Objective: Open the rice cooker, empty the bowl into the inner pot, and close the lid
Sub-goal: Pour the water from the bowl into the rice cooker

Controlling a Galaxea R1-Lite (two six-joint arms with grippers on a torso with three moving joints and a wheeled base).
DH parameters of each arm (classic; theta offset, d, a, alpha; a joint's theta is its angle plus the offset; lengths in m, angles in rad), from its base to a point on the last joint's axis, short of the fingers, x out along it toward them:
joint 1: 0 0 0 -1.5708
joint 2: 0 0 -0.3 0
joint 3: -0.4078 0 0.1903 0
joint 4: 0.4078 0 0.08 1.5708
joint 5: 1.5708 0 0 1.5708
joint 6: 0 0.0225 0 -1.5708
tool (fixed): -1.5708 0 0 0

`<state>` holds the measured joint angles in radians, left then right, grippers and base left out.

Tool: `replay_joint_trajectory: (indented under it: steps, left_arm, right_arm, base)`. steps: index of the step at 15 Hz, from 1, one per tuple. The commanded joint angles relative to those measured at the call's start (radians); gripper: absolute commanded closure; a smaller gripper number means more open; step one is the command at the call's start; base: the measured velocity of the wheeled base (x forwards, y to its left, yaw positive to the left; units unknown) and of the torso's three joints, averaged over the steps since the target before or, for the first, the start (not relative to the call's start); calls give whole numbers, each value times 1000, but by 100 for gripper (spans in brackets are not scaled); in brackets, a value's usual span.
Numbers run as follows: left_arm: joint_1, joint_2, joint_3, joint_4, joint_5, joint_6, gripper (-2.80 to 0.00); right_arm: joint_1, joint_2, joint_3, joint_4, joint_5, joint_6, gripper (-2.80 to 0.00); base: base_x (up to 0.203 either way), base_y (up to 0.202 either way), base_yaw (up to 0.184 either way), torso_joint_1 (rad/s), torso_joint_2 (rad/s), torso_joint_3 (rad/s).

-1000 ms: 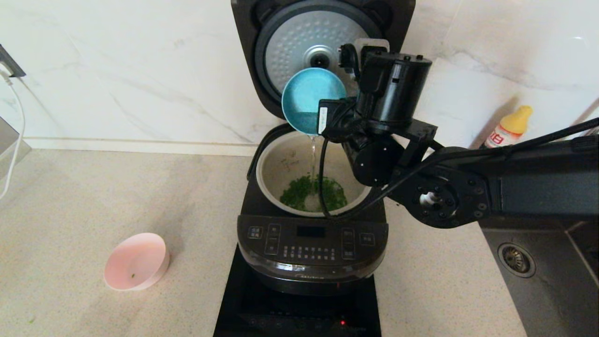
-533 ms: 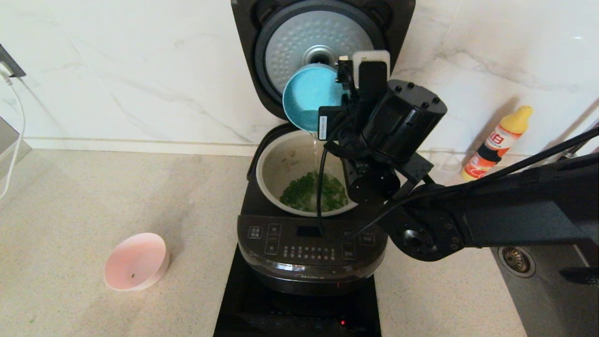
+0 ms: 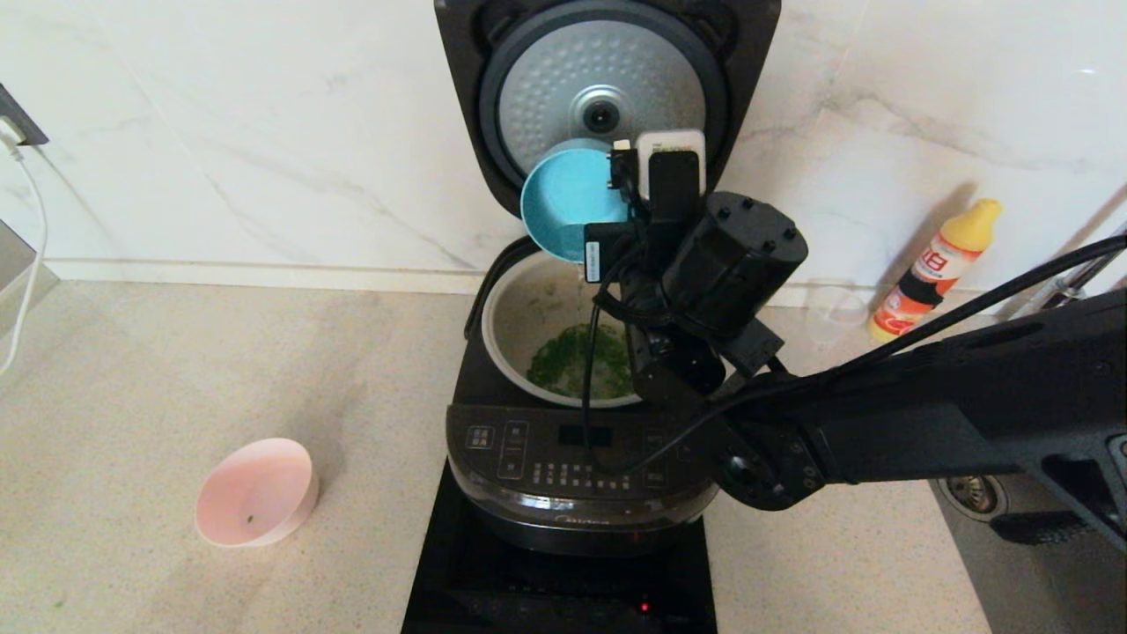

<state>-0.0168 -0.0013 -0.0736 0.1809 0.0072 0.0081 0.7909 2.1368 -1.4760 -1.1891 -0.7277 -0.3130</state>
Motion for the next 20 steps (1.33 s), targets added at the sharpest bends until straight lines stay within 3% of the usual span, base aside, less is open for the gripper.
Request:
replay_joint_trajectory:
  steps: [1, 14, 17, 20]
  left_arm:
    - [0, 0, 0, 1, 0, 0, 0]
    - [0, 0, 0, 0, 1, 1, 0]
    - [0, 0, 0, 0, 0, 0, 0]
    - [0, 0, 0, 2, 0, 0, 0]
  right_arm:
    - [0, 47, -9, -77, 0, -43, 0]
    - [-5, 55, 3, -172, 37, -117, 0]
    - [-6, -8, 9, -58, 29, -99, 0]
    - [-7, -92, 9, 130, 4, -2, 0]
  base:
    - [0, 0, 0, 0, 0, 0]
    - [0, 0, 0, 0, 0, 0]
    - [0, 0, 0, 0, 0, 0]
    - [0, 0, 0, 0, 0, 0]
